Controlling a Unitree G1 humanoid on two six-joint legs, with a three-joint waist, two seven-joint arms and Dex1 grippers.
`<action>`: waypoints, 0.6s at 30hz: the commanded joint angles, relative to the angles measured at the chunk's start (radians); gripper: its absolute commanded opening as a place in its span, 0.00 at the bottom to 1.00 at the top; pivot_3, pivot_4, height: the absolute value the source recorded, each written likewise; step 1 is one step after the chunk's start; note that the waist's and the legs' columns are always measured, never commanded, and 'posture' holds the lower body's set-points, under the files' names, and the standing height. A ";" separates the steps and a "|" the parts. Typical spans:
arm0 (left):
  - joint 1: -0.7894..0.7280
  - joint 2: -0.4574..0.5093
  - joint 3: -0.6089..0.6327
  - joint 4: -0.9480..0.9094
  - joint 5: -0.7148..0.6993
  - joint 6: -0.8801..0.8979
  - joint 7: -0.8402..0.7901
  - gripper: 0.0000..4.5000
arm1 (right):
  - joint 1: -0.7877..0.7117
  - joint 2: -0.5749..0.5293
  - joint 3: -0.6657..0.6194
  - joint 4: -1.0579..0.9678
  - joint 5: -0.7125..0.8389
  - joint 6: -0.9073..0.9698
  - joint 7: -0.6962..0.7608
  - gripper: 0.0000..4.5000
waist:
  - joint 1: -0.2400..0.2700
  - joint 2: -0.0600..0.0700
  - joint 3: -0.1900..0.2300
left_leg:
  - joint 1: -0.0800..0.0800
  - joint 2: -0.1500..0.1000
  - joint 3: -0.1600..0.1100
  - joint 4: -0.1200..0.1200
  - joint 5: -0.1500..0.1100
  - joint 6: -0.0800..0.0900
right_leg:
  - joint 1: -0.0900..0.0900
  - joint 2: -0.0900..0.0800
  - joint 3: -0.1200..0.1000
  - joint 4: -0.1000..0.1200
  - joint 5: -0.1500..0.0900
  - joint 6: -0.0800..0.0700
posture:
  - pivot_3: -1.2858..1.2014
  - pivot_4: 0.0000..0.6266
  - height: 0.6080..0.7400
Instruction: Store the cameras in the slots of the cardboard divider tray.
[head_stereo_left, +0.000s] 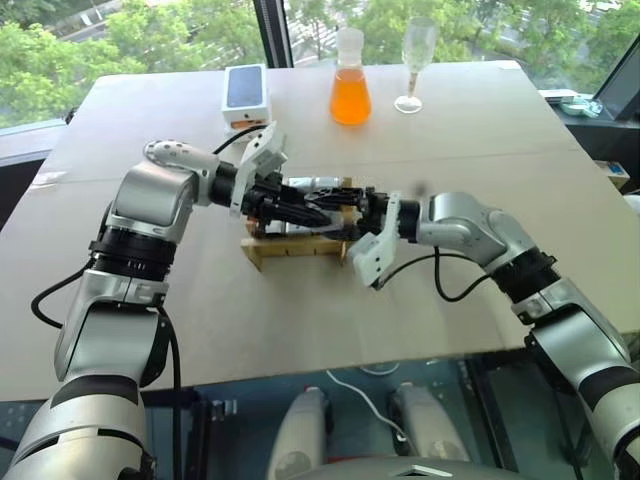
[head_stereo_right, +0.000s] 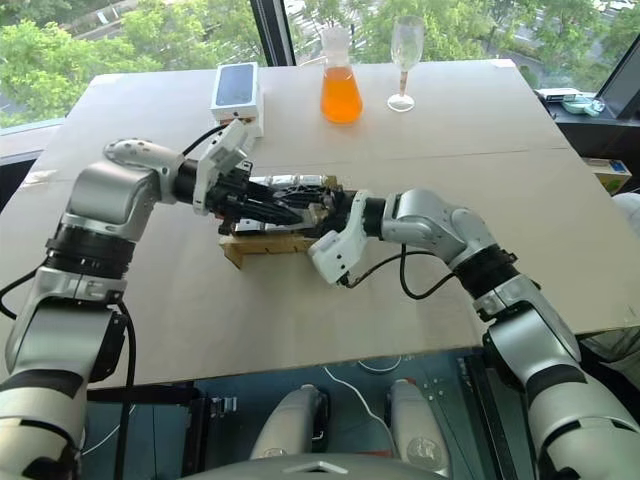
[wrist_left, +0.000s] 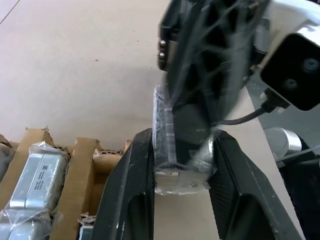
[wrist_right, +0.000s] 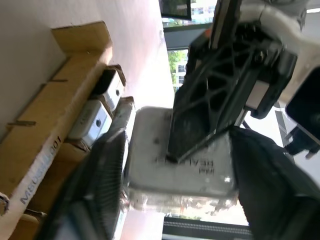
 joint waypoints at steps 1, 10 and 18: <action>-0.005 0.001 0.030 -0.013 -0.003 -0.019 0.005 0.19 | 0.045 -0.011 -0.031 -0.055 0.109 0.049 0.046 1.00 | 0.001 0.000 0.000 | 0.000 0.000 0.000 0.000 0.000 0.000 | 0.000 0.000 0.000 0.000 0.000 0.000 | 0.52 0.24 1.00; -0.018 -0.015 0.052 0.126 0.069 -0.209 0.063 0.19 | 0.517 -0.127 -0.220 -0.388 0.912 0.722 0.403 1.00 | 0.022 -0.001 0.000 | 0.000 -0.001 -0.001 0.002 0.000 0.000 | 0.002 -0.003 -0.003 0.001 0.000 0.000 | 0.52 0.24 1.00; -0.065 -0.092 0.027 0.374 0.180 -0.510 0.076 0.19 | 0.842 -0.167 -0.368 -0.625 1.192 0.992 0.446 1.00 | 0.018 -0.001 0.000 | 0.001 -0.001 0.000 0.004 0.000 0.001 | 0.003 -0.002 -0.003 0.001 0.000 0.000 | 0.52 0.24 1.00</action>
